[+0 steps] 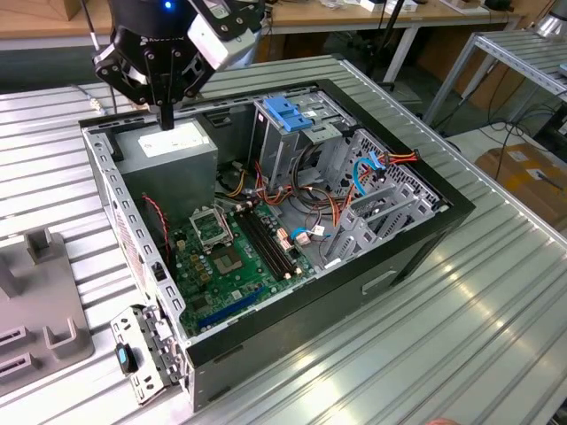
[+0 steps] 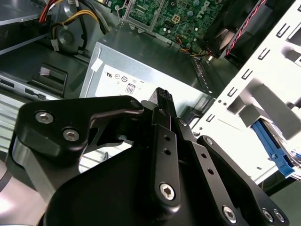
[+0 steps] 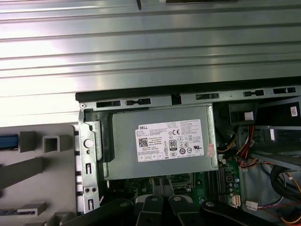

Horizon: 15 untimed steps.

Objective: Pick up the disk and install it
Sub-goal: 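Reach for the disk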

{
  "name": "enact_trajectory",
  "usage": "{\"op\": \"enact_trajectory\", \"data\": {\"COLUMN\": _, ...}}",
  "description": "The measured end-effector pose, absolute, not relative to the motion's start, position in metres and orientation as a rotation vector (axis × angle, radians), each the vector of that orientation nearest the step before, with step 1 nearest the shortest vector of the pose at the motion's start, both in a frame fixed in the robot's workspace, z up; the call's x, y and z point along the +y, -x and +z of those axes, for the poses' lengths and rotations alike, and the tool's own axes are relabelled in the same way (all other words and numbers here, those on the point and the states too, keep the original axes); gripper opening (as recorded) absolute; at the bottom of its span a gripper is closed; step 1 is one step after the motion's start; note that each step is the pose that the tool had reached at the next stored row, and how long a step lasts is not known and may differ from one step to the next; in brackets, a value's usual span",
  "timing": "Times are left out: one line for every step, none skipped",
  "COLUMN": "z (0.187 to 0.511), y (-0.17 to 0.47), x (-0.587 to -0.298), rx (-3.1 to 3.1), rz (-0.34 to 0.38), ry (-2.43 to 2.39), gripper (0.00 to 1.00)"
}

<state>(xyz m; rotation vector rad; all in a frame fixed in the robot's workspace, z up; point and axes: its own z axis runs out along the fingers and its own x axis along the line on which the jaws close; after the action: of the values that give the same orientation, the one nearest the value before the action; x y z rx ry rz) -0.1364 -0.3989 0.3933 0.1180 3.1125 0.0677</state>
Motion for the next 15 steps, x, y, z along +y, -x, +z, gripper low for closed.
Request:
{"op": "enact_trajectory", "data": {"z": 0.3933, "y": 0.1374, "x": -0.3989, "rx": 3.112, "rz": 0.068, "ry": -0.118, "gripper": 0.11}}
{"op": "enact_trajectory", "data": {"z": 0.3933, "y": 0.1374, "x": -0.3989, "rx": 3.112, "rz": 0.068, "ry": -0.118, "gripper": 0.11}}
{"op": "enact_trajectory", "data": {"z": 0.3933, "y": 0.1374, "x": -0.3989, "rx": 3.112, "rz": 0.068, "ry": -0.118, "gripper": 0.11}}
{"op": "enact_trajectory", "data": {"z": 0.3933, "y": 0.1374, "x": -0.3989, "rx": 3.113, "rz": 0.068, "ry": -0.118, "gripper": 0.11}}
{"op": "enact_trajectory", "data": {"z": 0.3933, "y": 0.1375, "x": -0.3989, "rx": 3.113, "rz": 0.068, "ry": -0.118, "gripper": 0.11}}
{"op": "enact_trajectory", "data": {"z": 0.3933, "y": 0.1375, "x": -0.3989, "rx": 3.112, "rz": 0.068, "ry": -0.118, "gripper": 0.11}}
{"op": "enact_trajectory", "data": {"z": 0.3933, "y": 0.1376, "x": -0.3989, "rx": 3.113, "rz": 0.068, "ry": -0.118, "gripper": 0.11}}
{"op": "enact_trajectory", "data": {"z": 0.3933, "y": 0.1376, "x": -0.3989, "rx": 3.113, "rz": 0.068, "ry": -0.118, "gripper": 0.11}}
{"op": "enact_trajectory", "data": {"z": 0.3933, "y": 0.1376, "x": -0.3989, "rx": 3.112, "rz": 0.068, "ry": -0.118, "gripper": 0.11}}
{"op": "enact_trajectory", "data": {"z": 0.3933, "y": 0.1378, "x": -0.3989, "rx": 3.112, "rz": 0.068, "ry": -0.118, "gripper": 0.11}}
{"op": "enact_trajectory", "data": {"z": 0.3933, "y": 0.1382, "x": -0.3989, "rx": 3.113, "rz": 0.068, "ry": -0.118, "gripper": 0.11}}
{"op": "enact_trajectory", "data": {"z": 0.3933, "y": 0.1387, "x": -0.399, "rx": 3.112, "rz": 0.068, "ry": -0.118, "gripper": 0.11}}
{"op": "enact_trajectory", "data": {"z": 0.3933, "y": 0.1402, "x": -0.3989, "rx": 3.112, "rz": 0.068, "ry": -0.118, "gripper": 0.11}}
{"op": "enact_trajectory", "data": {"z": 0.3933, "y": 0.1415, "x": -0.399, "rx": 3.112, "rz": 0.068, "ry": -0.118, "gripper": 0.11}}
{"op": "enact_trajectory", "data": {"z": 0.3933, "y": 0.1427, "x": -0.399, "rx": 3.113, "rz": 0.068, "ry": -0.118, "gripper": 0.11}}
